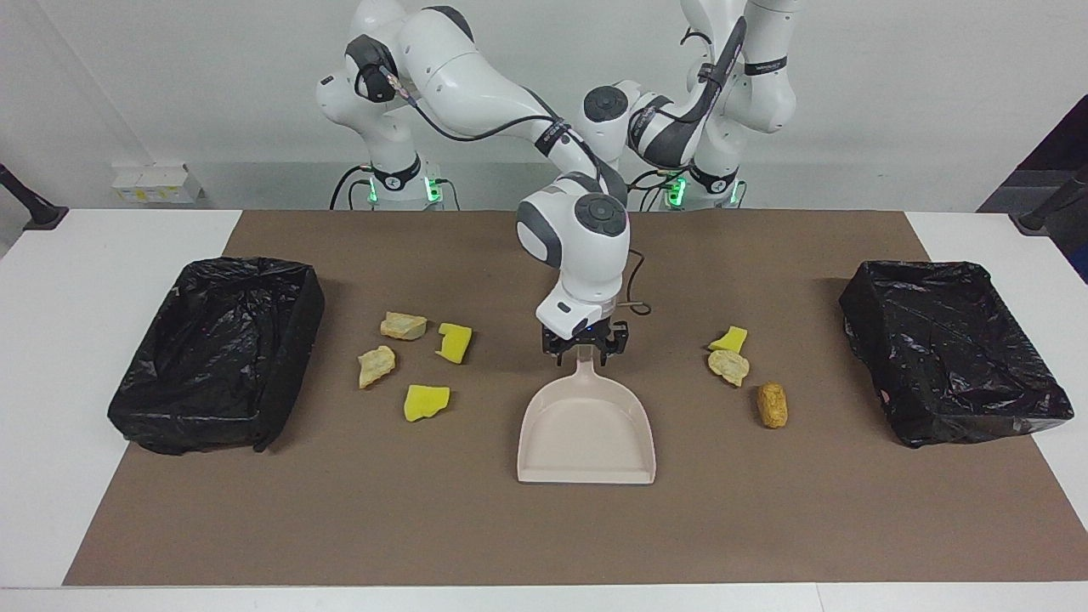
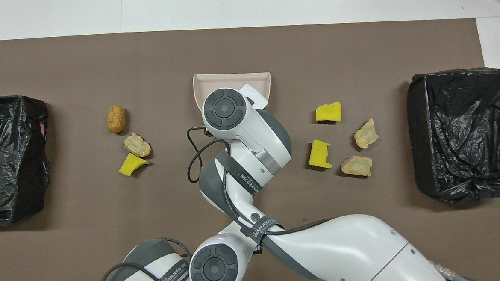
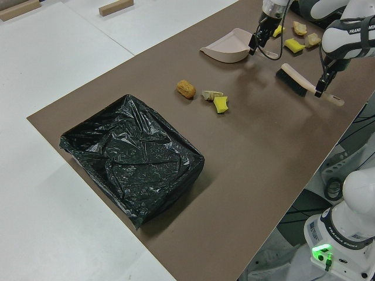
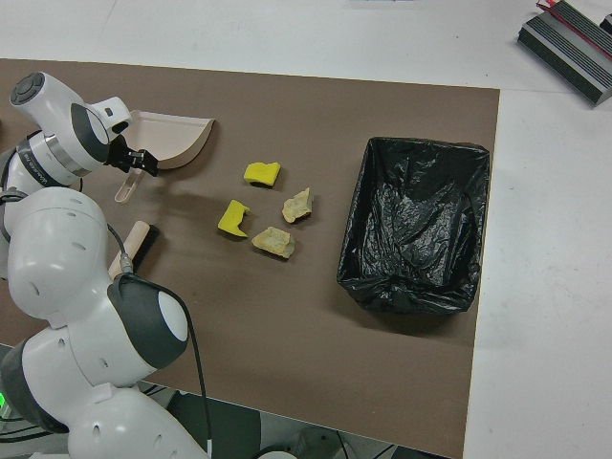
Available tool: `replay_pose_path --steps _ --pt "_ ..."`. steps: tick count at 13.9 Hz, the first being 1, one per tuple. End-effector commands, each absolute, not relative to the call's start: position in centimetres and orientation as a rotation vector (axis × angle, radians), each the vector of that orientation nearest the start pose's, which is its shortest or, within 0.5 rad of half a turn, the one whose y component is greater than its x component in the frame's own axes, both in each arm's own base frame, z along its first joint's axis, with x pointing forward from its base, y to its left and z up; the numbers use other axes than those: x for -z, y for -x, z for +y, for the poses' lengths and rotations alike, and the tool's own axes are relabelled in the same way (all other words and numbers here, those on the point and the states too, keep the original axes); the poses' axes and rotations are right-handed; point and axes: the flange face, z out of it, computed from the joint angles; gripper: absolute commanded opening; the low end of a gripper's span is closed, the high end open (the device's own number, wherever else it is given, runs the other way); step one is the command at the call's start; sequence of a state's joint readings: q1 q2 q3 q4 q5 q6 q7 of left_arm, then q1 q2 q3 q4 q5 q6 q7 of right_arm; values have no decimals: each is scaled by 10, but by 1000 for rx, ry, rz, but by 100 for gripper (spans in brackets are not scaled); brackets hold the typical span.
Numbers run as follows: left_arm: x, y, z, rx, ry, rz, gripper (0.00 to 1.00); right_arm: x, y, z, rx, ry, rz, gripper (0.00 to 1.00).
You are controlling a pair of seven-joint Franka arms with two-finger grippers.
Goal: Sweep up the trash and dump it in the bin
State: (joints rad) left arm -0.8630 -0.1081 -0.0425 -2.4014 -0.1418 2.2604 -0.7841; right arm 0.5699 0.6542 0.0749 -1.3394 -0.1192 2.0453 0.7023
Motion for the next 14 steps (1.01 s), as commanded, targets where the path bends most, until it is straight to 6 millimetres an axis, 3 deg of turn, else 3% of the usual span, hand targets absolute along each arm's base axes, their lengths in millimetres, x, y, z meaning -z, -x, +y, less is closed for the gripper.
replay_pose_path --steps 1,3,5,8,12,14 --pt "-354 -286 -378 -163 3197 45 61 -353 -595 424 106 3128 10 29" --pt "-355 -288 -380 -163 3198 48 71 -355 -591 427 98 3130 3 9" --pt "-355 -287 -379 -162 3198 50 71 -356 -594 422 96 3131 8 1" --pt "-354 -274 -384 -162 3197 94 70 -371 -601 410 87 3095 -76 0" --pt "-344 -264 -385 -179 3179 117 69 -401 -611 377 128 3076 -371 0" --pt "-343 -263 -384 -182 3177 117 53 -414 -617 351 103 3058 -613 0"
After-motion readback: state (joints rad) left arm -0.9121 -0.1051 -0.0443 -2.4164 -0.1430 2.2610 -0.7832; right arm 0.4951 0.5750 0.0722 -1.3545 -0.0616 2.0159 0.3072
